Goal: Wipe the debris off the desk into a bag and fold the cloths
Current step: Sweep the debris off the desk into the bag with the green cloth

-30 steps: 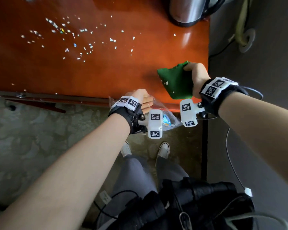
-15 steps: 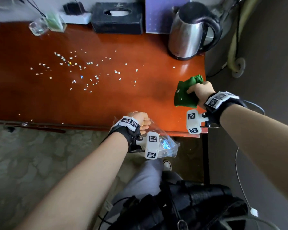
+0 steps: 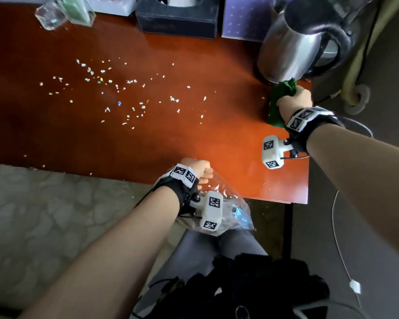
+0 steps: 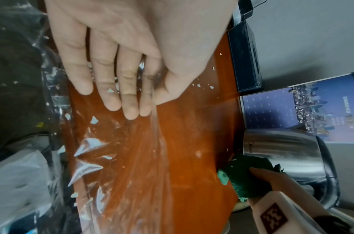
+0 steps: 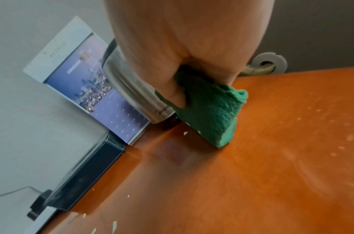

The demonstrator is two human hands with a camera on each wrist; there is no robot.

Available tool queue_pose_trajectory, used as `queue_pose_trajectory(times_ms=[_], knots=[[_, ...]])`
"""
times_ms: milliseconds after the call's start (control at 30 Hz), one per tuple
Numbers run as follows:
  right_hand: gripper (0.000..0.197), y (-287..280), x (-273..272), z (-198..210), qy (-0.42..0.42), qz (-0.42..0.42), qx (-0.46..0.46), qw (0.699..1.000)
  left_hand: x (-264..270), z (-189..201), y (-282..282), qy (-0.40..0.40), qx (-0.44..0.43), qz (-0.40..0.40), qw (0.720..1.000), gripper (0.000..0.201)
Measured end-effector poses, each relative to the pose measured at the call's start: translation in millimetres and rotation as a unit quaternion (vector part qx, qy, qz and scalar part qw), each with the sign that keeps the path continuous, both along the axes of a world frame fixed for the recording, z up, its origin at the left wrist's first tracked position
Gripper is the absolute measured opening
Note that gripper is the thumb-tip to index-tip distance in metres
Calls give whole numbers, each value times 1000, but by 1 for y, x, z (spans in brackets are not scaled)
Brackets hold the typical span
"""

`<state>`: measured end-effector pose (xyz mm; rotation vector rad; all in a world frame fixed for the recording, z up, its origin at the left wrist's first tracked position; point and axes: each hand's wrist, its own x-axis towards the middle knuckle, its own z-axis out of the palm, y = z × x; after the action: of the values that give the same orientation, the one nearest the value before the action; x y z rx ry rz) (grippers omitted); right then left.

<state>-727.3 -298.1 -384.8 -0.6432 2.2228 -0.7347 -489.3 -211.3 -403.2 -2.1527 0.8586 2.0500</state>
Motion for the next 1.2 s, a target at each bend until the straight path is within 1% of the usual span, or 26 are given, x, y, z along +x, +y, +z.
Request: queue_pose_trajectory(times_ms=[67, 200, 300, 400, 467, 600, 700, 733, 800, 867, 967, 1033, 1133, 1200], knots=[[38, -13, 3, -13, 22, 21, 19, 999, 4, -4, -4, -4, 8, 0, 1000, 34], [44, -27, 15, -21, 28, 40, 35, 998, 11, -15, -8, -8, 15, 10, 1000, 33], [45, -32, 25, -23, -2, 66, 29, 997, 13, -19, -8, -12, 16, 13, 1000, 32], [43, -38, 41, -25, -26, 112, 11, 993, 12, -21, -8, -15, 8, 25, 1000, 23], [42, -45, 53, -27, -46, 124, 9, 991, 14, -24, -9, -16, 4, 33, 999, 23], [51, -65, 74, -36, -71, 147, 15, 987, 20, -27, -9, -10, 3, 35, 999, 28], [54, -77, 91, -36, -81, 176, 9, 981, 24, -30, -9, 18, 18, 49, 998, 25], [54, -81, 97, -35, -81, 183, 3, 980, 24, -32, -7, 13, 8, 57, 998, 23], [52, -90, 105, -36, -77, 201, -6, 977, 24, -41, -3, -27, -37, 77, 996, 28], [52, -97, 110, -41, -82, 213, -4, 974, 21, -46, 1, -58, -73, 80, 992, 31], [49, -93, 121, -39, -80, 248, 5, 965, 21, -52, 2, -59, -82, 76, 992, 30], [51, -87, 127, -42, -80, 277, 7, 958, 22, -56, 1, -66, -83, 61, 992, 30], [51, -70, 134, -50, -90, 322, 22, 942, 22, -58, 0, -69, -86, 58, 992, 28], [51, -60, 136, -55, -89, 357, 36, 929, 25, -58, -2, -58, -79, 64, 993, 23]])
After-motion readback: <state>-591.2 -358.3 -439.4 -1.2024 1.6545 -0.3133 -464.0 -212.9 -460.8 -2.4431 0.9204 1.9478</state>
